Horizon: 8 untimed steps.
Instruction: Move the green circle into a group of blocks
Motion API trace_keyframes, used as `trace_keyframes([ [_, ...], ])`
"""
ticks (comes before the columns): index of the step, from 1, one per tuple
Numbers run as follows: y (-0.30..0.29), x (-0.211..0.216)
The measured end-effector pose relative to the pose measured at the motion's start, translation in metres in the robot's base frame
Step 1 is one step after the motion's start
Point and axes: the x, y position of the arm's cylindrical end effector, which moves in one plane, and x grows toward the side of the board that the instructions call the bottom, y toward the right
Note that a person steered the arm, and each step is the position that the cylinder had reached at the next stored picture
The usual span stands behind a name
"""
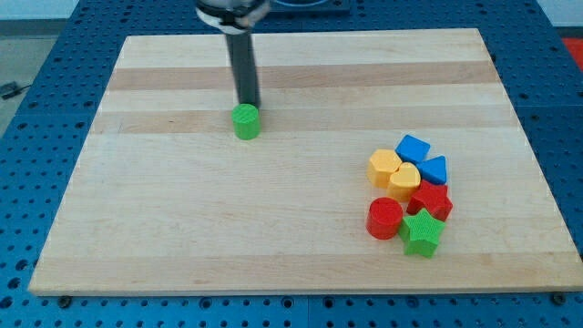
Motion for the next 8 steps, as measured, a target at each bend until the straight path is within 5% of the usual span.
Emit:
trace_keyframes([
  [1, 0.041, 0.023],
  [3, -0.010, -0.021],
  [6, 0.030, 0.060],
  [8, -0.058, 0.020],
])
